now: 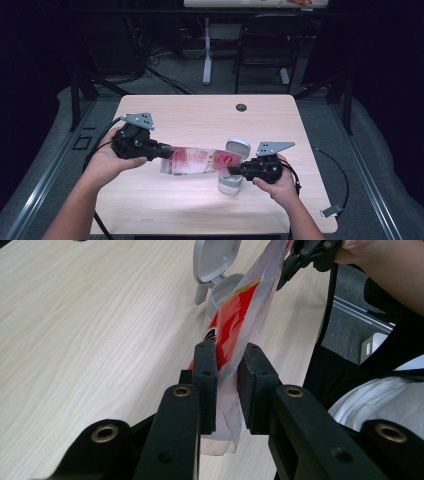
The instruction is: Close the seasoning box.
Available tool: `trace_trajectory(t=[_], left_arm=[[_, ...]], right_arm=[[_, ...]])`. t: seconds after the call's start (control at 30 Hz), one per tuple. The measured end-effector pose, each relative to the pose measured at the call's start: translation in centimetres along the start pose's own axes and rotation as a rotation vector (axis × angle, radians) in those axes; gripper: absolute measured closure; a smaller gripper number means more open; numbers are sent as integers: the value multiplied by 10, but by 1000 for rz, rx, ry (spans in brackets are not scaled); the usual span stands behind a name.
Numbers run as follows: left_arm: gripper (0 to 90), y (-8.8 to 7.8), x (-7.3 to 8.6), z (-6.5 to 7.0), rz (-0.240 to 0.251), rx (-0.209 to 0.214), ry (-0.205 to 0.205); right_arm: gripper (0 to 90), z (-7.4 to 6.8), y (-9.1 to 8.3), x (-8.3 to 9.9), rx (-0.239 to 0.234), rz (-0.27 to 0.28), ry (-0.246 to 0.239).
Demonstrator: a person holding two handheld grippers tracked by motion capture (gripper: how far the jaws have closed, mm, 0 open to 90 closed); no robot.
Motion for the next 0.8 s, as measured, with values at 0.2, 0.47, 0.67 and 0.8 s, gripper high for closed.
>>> trace_trajectory(t=[0.2,0.47,0.67,0.8], left_arm=[[785,2,7,-4,8,-2,-8],[774,5,18,-8,32,-5,-13],[771,7,24,-12,56,11,-31],[767,9,27,-13,58,11,-28]], right_arm=[[801,0,2,0,-10,5,4],[880,-4,3,-2,-9,-1,-28],[895,-5,4,-5,7,-17,-58],[897,-4,4,-7,26,-22,-65]])
Point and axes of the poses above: each handheld gripper's, and its own axes: y roughly forward along the jaws, x roughly out of its underside, z roughly to its right, the point moved 9 cm from there along y, roughly forward along the jaws, and after that the axes turned 7 degrees about -z, right-handed, at the moved point
